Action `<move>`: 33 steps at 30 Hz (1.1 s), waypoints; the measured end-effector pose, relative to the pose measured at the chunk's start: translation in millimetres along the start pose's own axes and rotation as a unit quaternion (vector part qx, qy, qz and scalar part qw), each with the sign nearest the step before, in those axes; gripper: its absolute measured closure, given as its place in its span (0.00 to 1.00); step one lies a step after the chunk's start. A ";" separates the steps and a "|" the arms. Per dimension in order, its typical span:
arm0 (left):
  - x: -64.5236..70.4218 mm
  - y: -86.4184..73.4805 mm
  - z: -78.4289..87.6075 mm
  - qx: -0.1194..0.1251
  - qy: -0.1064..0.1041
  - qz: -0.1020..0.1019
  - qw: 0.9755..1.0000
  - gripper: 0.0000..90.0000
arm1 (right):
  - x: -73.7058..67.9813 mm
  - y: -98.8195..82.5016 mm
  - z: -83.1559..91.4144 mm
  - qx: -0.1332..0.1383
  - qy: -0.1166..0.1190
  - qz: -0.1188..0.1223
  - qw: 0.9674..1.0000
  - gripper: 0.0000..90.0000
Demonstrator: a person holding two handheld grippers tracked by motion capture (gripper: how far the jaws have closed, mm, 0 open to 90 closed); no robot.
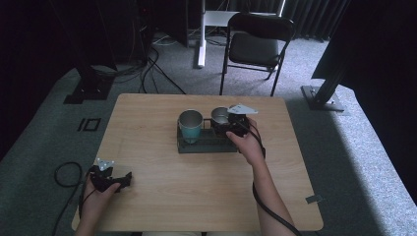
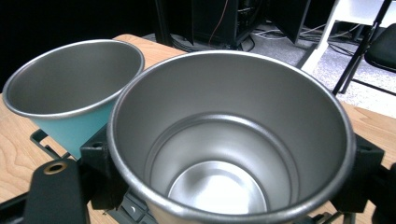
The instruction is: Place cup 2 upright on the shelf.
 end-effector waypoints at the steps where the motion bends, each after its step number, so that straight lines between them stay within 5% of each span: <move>1: 0.0 0.0 0.0 0.000 0.000 0.000 1.000 0.03 | 0.1 0.4 -0.7 0.000 -0.002 0.002 1.000 0.20; 33: 0.0 0.0 0.0 0.000 0.000 0.000 1.000 0.03 | -4.6 -20.0 -34.1 -0.038 -0.004 0.006 0.999 0.20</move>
Point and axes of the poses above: each handheld gripper's, and its own axes: z roughly backward along the jaws, y roughly out of its top, x roughly to its right, the point moved 3 cm from there along -z, roughly forward along the jaws, and after that the axes turned 3 degrees about -x, right-handed, at the moved point
